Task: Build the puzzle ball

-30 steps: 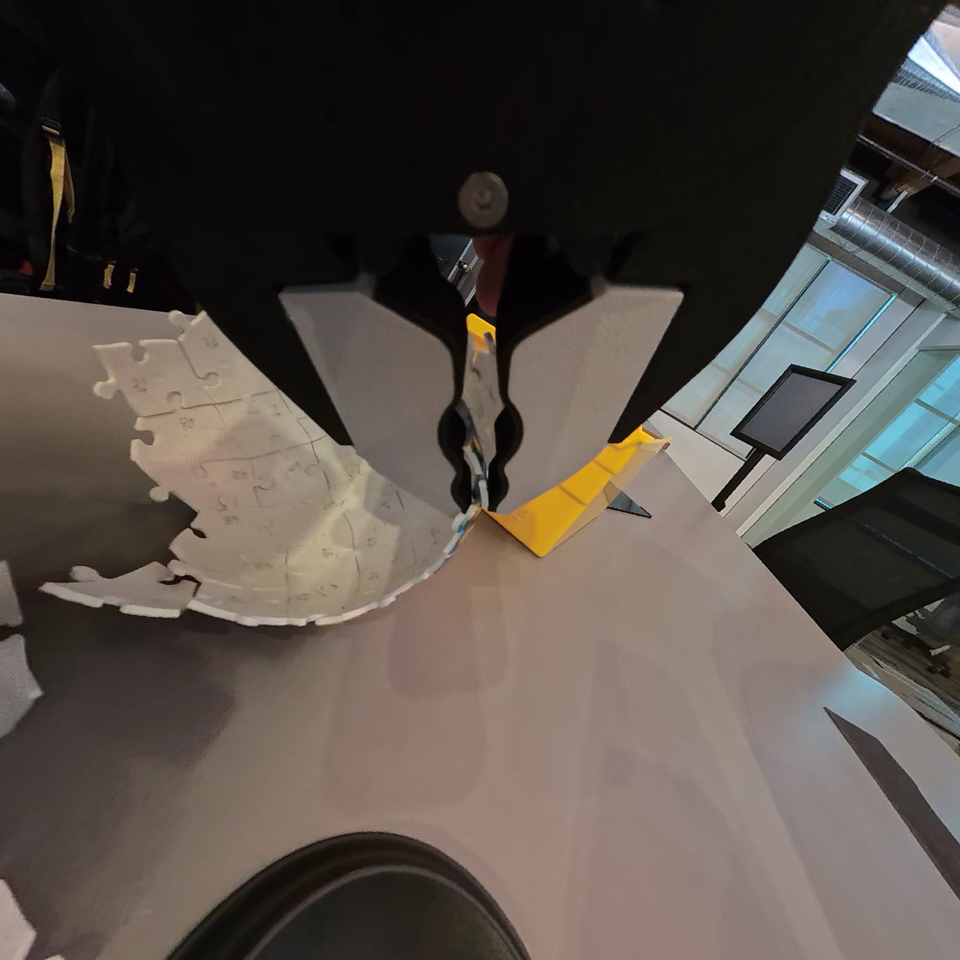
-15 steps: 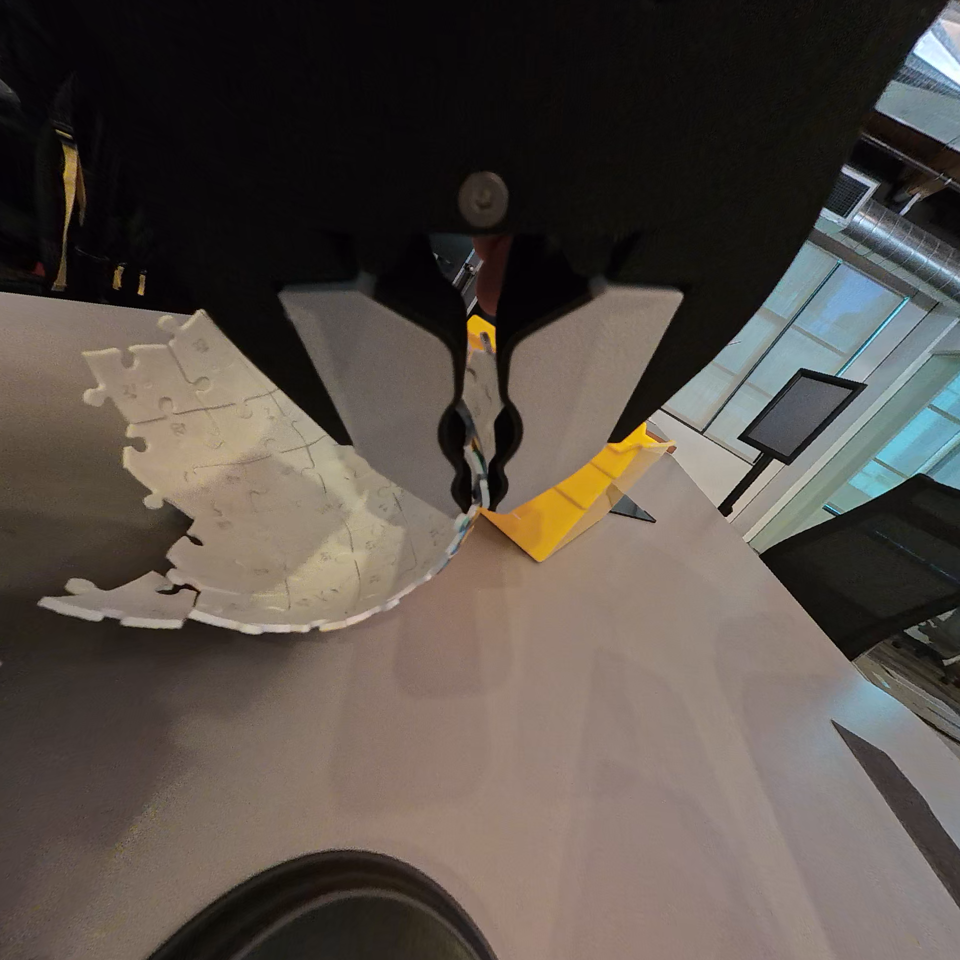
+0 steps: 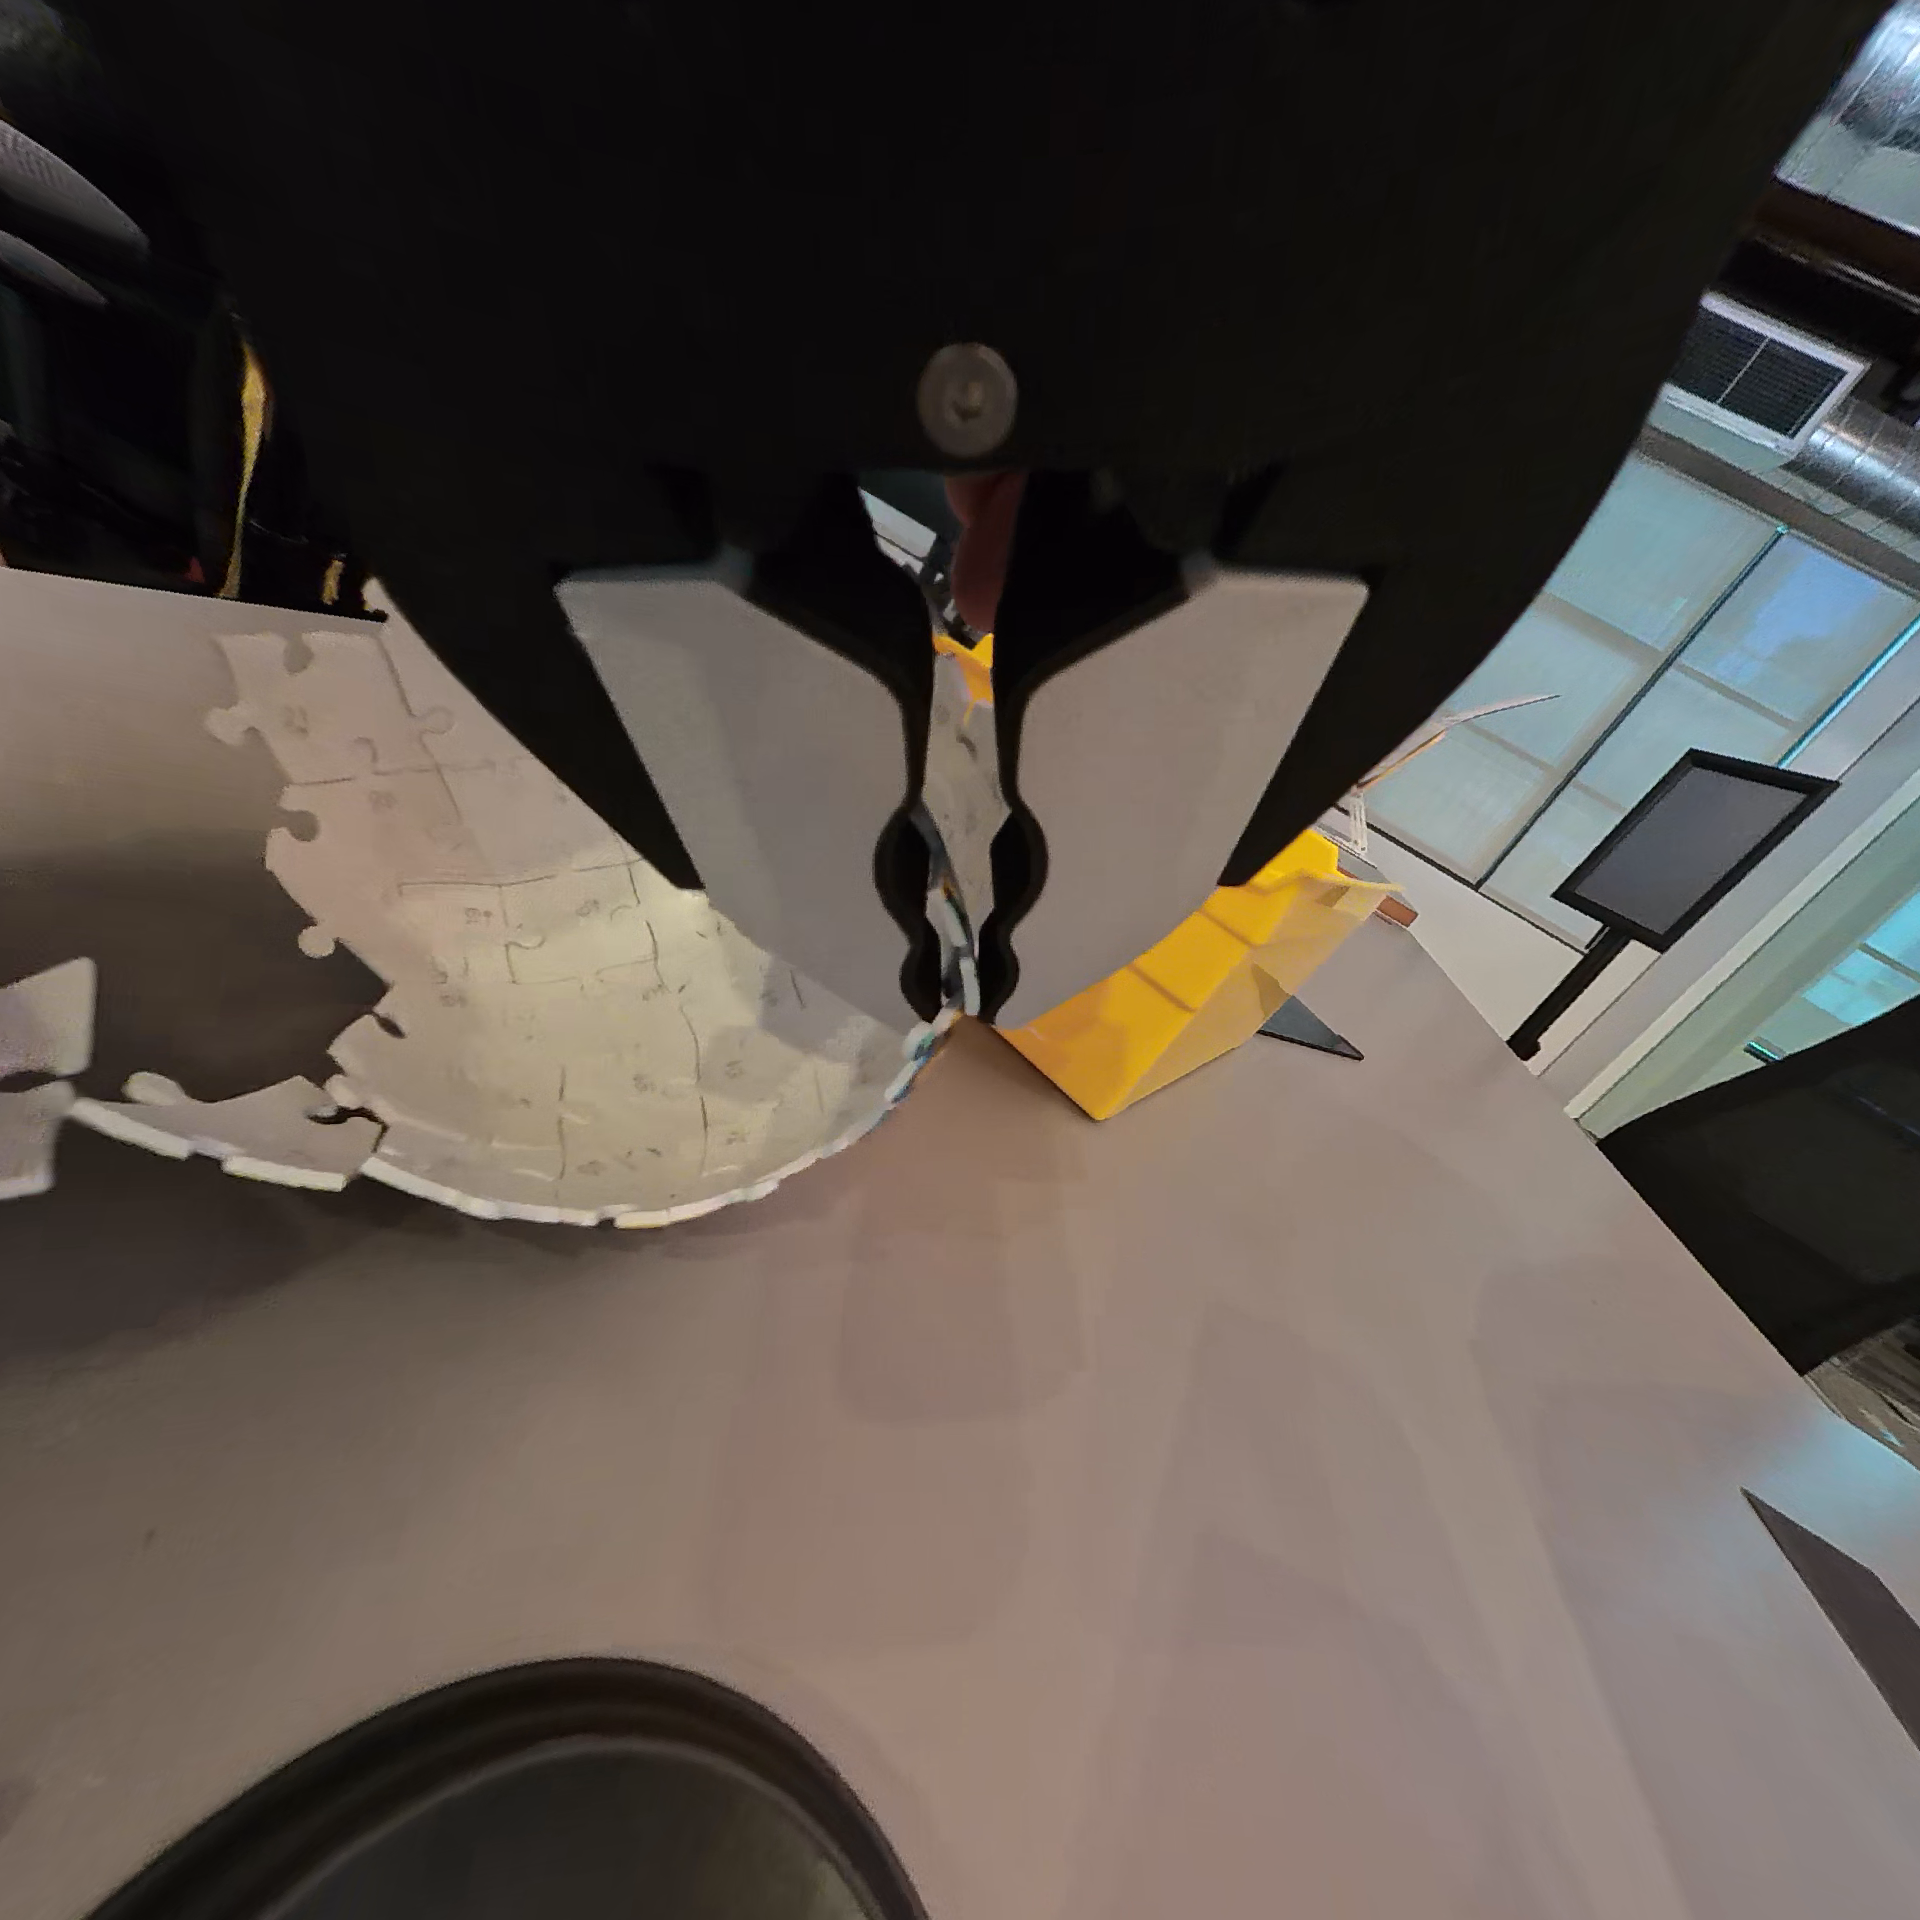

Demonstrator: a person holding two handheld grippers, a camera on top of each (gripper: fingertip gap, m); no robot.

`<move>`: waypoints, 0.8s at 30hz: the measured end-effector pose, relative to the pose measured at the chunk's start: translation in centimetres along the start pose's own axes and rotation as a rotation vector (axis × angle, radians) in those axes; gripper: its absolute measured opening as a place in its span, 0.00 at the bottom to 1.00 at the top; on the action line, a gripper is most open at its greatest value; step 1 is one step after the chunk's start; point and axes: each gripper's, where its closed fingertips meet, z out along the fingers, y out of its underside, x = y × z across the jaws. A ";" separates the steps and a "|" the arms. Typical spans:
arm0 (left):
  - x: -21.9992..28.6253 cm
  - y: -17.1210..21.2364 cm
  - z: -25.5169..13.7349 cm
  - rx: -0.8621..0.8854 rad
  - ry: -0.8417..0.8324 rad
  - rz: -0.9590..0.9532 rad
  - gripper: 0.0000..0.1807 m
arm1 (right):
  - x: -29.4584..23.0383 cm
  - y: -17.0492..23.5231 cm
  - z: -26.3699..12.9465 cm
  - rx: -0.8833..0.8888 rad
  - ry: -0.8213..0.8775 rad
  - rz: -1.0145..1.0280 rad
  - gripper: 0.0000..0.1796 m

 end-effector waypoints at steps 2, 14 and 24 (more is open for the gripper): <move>0.0 0.1 0.1 -0.005 0.003 -0.008 0.03 | 0.0 -0.3 0.0 -0.005 0.023 0.031 0.17; 0.1 0.6 0.0 -0.036 0.015 -0.067 0.03 | -0.2 -0.6 -0.1 -0.008 0.122 0.107 0.17; 0.5 1.1 -0.1 -0.061 0.026 -0.117 0.03 | 0.1 0.2 0.8 -0.009 0.147 0.119 0.17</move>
